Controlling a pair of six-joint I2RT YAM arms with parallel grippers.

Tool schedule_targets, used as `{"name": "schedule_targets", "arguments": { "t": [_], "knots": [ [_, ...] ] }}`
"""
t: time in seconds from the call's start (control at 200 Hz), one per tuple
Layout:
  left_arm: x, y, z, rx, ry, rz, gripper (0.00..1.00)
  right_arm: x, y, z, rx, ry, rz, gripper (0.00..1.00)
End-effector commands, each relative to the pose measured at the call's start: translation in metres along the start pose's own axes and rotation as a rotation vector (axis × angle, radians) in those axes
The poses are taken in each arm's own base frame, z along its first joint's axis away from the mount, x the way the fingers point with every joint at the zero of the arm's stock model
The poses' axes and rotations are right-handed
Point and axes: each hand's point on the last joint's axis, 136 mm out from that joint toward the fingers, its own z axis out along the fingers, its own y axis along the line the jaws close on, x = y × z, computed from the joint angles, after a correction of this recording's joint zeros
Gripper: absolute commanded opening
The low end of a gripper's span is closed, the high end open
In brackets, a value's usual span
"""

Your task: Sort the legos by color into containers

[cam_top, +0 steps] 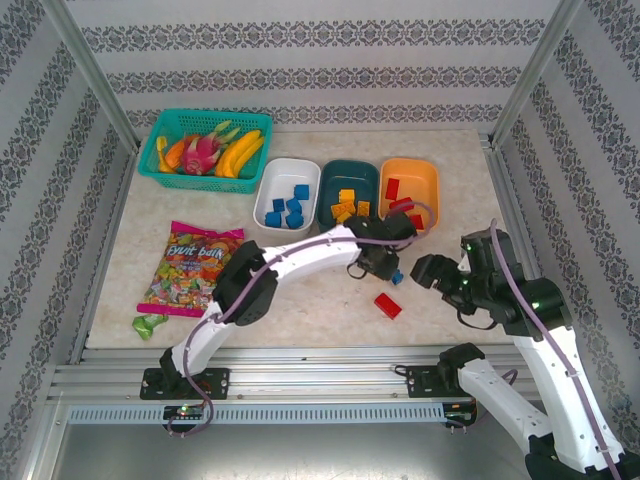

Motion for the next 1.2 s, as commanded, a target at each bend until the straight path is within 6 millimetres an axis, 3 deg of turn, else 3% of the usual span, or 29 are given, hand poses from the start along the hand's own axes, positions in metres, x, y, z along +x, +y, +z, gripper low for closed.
{"name": "schedule_targets", "arguments": {
  "t": [0.0, 0.17, 0.29, 0.465, 0.649, 0.859, 1.194],
  "knots": [
    [-0.043, 0.026, -0.051, 0.016, -0.114, -0.079, 0.34, -0.032, 0.050, -0.004, -0.221, -0.121, -0.018, 0.78],
    [-0.085, 0.062, -0.059, 0.032, -0.185, -0.163, 0.34, -0.065, 0.084, 0.003, -0.340, -0.210, -0.002, 0.80],
    [-0.118, 0.090, -0.053, 0.051, -0.242, -0.221, 0.34, -0.083, 0.100, 0.017, -0.359, -0.220, -0.004, 0.80],
    [-0.161, 0.134, -0.032, 0.071, -0.323, -0.288, 0.34, -0.107, 0.110, 0.040, -0.344, -0.218, 0.005, 0.80],
    [-0.190, 0.175, -0.004, 0.102, -0.407, -0.377, 0.38, -0.133, 0.112, 0.061, -0.351, -0.226, 0.058, 0.80],
    [-0.208, 0.210, 0.018, 0.126, -0.471, -0.457, 0.40, -0.141, 0.111, 0.073, -0.334, -0.205, 0.066, 0.80],
    [-0.205, 0.211, 0.036, 0.145, -0.454, -0.486, 0.41, -0.131, 0.096, 0.086, -0.304, -0.170, 0.102, 0.80]
  ]
}}
